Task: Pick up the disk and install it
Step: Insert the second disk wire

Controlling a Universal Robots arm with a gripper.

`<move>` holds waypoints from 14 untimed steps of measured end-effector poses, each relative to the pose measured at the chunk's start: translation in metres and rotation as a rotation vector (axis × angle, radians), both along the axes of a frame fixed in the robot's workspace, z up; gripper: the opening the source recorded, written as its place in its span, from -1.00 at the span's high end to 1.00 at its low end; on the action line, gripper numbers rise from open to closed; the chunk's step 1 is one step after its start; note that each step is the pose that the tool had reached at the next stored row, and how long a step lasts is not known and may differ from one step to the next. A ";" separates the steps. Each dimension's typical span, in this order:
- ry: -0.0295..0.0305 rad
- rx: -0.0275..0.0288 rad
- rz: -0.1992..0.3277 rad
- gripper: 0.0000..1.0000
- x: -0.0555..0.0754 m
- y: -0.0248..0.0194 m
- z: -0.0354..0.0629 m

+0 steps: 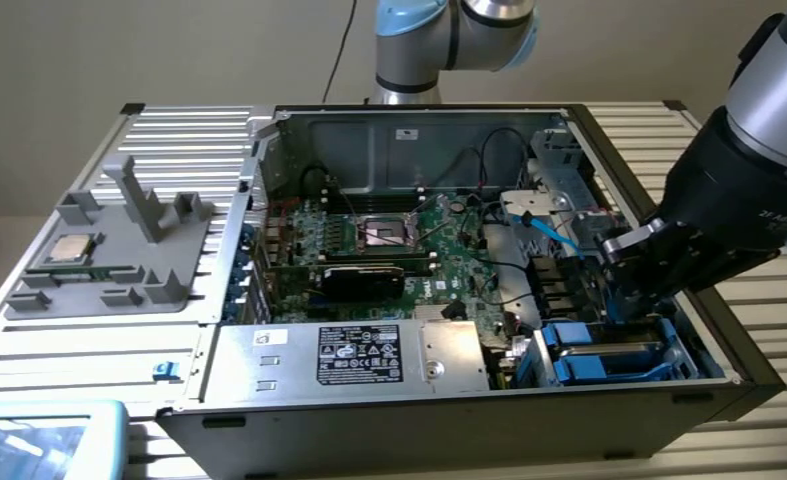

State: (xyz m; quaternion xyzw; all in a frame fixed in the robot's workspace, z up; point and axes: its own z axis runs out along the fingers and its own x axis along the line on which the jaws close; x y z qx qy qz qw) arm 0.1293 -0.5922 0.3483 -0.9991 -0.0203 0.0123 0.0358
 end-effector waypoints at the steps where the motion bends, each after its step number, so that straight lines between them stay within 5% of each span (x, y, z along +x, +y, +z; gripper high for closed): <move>1: 0.0001 -0.0004 0.000 0.79 0.002 0.0000 0.0002; 14: 0.0023 -0.0013 0.005 0.79 0.008 -0.0003 -0.0095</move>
